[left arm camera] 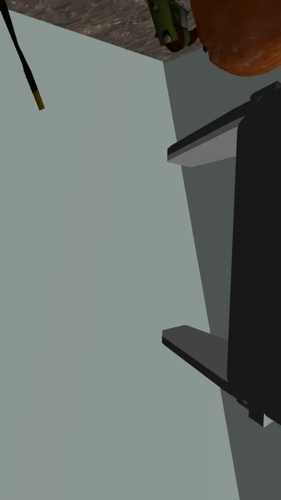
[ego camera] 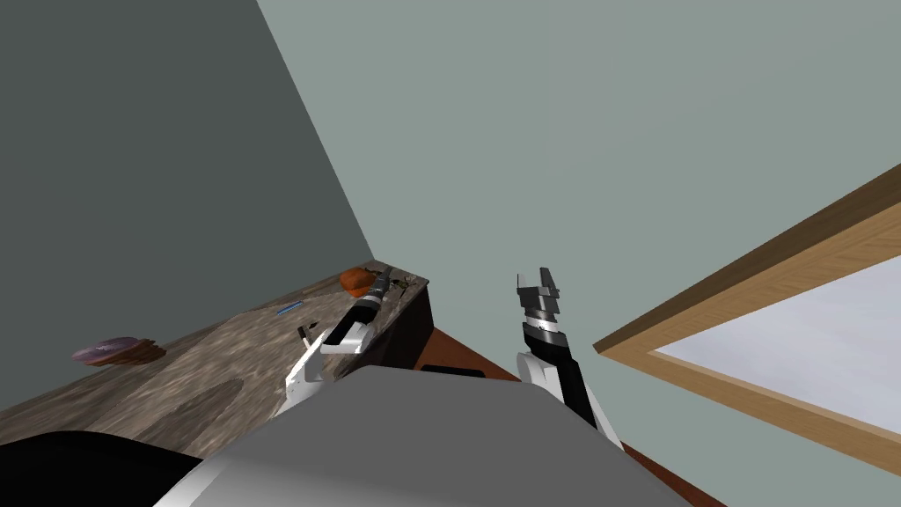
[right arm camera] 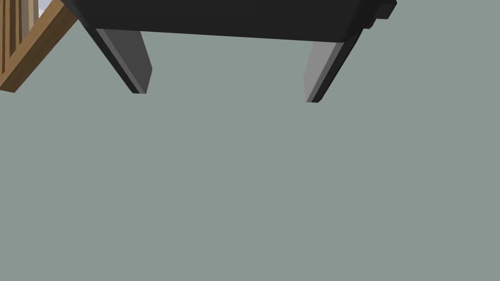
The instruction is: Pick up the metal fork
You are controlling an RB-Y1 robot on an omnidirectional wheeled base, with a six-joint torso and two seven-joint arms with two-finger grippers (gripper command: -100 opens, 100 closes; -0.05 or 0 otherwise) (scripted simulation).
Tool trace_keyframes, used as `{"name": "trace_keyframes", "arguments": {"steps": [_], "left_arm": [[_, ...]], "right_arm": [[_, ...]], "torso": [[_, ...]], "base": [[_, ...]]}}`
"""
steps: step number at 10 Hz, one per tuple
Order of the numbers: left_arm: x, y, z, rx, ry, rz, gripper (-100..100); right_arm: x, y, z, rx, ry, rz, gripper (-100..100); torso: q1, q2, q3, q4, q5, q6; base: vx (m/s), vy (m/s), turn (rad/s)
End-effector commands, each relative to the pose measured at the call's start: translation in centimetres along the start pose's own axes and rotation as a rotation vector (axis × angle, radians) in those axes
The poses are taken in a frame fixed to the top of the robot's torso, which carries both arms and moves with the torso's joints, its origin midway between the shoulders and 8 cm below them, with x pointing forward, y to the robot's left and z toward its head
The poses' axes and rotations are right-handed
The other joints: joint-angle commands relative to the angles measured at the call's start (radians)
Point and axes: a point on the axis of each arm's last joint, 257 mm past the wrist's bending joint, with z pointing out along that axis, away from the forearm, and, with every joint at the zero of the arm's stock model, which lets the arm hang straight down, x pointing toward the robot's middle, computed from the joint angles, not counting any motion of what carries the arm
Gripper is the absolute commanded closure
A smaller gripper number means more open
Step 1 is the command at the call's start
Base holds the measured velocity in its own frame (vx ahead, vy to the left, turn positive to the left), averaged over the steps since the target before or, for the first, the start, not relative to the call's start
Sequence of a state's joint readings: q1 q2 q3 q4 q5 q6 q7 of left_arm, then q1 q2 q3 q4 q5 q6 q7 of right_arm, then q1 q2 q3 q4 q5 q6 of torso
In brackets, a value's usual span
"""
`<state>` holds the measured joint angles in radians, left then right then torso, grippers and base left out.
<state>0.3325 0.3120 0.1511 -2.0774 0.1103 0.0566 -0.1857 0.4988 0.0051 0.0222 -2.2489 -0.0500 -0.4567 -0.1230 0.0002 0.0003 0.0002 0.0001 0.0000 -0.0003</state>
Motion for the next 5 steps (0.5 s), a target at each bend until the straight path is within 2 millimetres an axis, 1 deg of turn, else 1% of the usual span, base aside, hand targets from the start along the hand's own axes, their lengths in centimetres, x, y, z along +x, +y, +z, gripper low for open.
{"name": "trace_keyframes", "arguments": {"steps": [1, 2, 3, 4, 5], "left_arm": [[-0.9, 2.3, 0.5, -0.064, 0.006, 0.034, -100], [-0.8, 3.1, 0.4, -0.095, 0.012, 0.034, -100], [-0.7, 3.5, 0.4, -0.110, 0.015, 0.034, -100], [-1.5, 5.1, 0.9, -0.155, 0.019, 0.061, -100], [-1.4, 5.9, 0.7, -0.185, 0.025, 0.060, -100]], "right_arm": [[0.0, 0.0, 0.0, 0.000, 0.000, 0.000, 0], [0.0, 0.0, 0.0, 0.000, 0.000, 0.000, 0], [0.0, 0.0, 0.0, 0.000, 0.000, 0.000, 0], [0.0, 0.0, 0.0, 0.000, 0.000, 0.000, 0], [0.0, 0.0, 0.0, 0.000, 0.000, 0.000, 0]], "torso": [[0.000, 0.000, 0.000, 0.000, 0.000, 0.000], [0.000, 0.000, 0.000, 0.000, 0.000, 0.000], [0.000, 0.000, 0.000, 0.000, 0.000, 0.000], [0.000, 0.000, 0.000, 0.000, 0.000, 0.000], [0.000, 0.000, 0.000, 0.000, 0.000, 0.000]], "base": [[-0.011, -0.002, -0.069], [-0.011, 0.002, -0.028], [0.000, 0.000, 0.000], [-0.008, -0.001, -0.068], [-0.008, 0.002, -0.040]]}}
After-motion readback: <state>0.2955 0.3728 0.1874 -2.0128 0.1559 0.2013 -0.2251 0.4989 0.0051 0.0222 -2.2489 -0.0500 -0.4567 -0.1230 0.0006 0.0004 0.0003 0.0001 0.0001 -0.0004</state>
